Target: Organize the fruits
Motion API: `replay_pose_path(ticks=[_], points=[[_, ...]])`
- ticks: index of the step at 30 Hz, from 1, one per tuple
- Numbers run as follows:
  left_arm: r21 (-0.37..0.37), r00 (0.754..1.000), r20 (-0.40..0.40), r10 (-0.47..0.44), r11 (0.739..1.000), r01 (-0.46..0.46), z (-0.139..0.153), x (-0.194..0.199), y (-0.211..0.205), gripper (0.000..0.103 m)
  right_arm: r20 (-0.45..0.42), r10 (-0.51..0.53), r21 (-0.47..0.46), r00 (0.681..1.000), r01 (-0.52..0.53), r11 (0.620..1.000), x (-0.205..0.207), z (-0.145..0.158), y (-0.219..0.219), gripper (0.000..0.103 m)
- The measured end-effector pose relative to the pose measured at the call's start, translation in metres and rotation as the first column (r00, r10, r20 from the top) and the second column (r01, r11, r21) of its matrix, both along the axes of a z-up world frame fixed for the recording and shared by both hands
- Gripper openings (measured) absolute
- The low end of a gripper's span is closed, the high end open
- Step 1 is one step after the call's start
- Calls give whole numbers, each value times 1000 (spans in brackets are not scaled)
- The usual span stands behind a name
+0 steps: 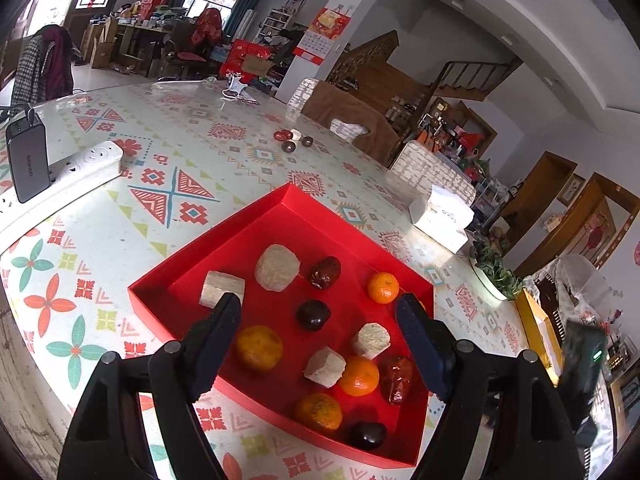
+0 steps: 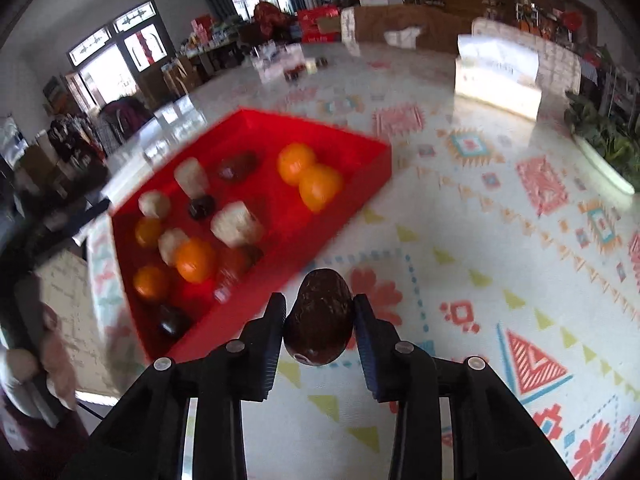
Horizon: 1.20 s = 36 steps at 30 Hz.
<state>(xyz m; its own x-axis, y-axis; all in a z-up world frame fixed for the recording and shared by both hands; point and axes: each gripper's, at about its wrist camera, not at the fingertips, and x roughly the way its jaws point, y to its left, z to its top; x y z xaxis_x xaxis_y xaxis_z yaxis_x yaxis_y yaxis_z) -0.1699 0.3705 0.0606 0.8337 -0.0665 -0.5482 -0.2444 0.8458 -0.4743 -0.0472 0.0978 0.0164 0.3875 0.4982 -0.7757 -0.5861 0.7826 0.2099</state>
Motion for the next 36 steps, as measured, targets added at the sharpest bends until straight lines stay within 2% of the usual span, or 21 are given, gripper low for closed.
replay_pose_path(ticks=[5, 10, 14, 16, 18, 22, 24, 27, 28, 29, 30, 31, 32, 34, 36], points=[[-9, 1000, 6, 17, 1000, -17, 1, -5, 6, 79, 28, 33, 24, 999, -34, 999, 10, 25, 27, 37], [-4, 1000, 3, 26, 1000, -26, 4, -9, 11, 80, 16, 58, -3, 998, -58, 998, 31, 17, 67, 37], [-4, 1000, 1, 24, 1000, -24, 4, -10, 11, 80, 72, 17, -21, 997, -15, 1000, 42, 19, 80, 42], [1, 1000, 0, 25, 1000, -25, 5, -10, 11, 81, 84, 1, 9, 996, -2, 1000, 42, 26, 74, 46], [8, 1000, -1, 24, 1000, -24, 5, -9, 11, 81, 100, -22, 37, 995, 19, 999, 38, 35, 62, 59], [17, 1000, -3, 7, 1000, -7, 6, -7, 3, 81, 167, -85, 67, 982, 75, 995, 23, 54, 29, 62], [36, 1000, -7, -2, 999, 2, 8, -5, -5, 81, 201, -118, 82, 972, 103, 991, 14, 62, 12, 70], [125, 1000, -2, 6, 992, -6, 17, -7, -26, 81, 282, -181, 105, 942, 158, 982, -7, 72, -18, 83], [171, 1000, 3, 20, 985, -20, 21, -8, -34, 82, 320, -211, 107, 924, 186, 977, -15, 75, -28, 86], [230, 999, 14, 41, 972, -43, 26, -11, -44, 82, 367, -244, 110, 898, 218, 970, -26, 76, -37, 96], [272, 998, 25, 58, 960, -63, 29, -12, -50, 88, 413, -279, 112, 867, 256, 960, -37, 76, -48, 103], [345, 994, 54, 92, 933, -105, 35, -17, -64, 97, 443, -305, 115, 843, 284, 952, -44, 75, -55, 103], [383, 991, 80, 112, 914, -134, 38, -21, -73, 101, 463, -325, 119, 825, 305, 945, -48, 73, -63, 103], [427, 984, 135, 113, 890, -161, 46, -28, -93, 103, 445, -364, 122, 818, 348, 930, -49, 64, -80, 103], [443, 988, 144, 54, 889, -113, 50, -29, -114, 103, 361, -416, 141, 835, 393, 909, -42, 53, -98, 103]])
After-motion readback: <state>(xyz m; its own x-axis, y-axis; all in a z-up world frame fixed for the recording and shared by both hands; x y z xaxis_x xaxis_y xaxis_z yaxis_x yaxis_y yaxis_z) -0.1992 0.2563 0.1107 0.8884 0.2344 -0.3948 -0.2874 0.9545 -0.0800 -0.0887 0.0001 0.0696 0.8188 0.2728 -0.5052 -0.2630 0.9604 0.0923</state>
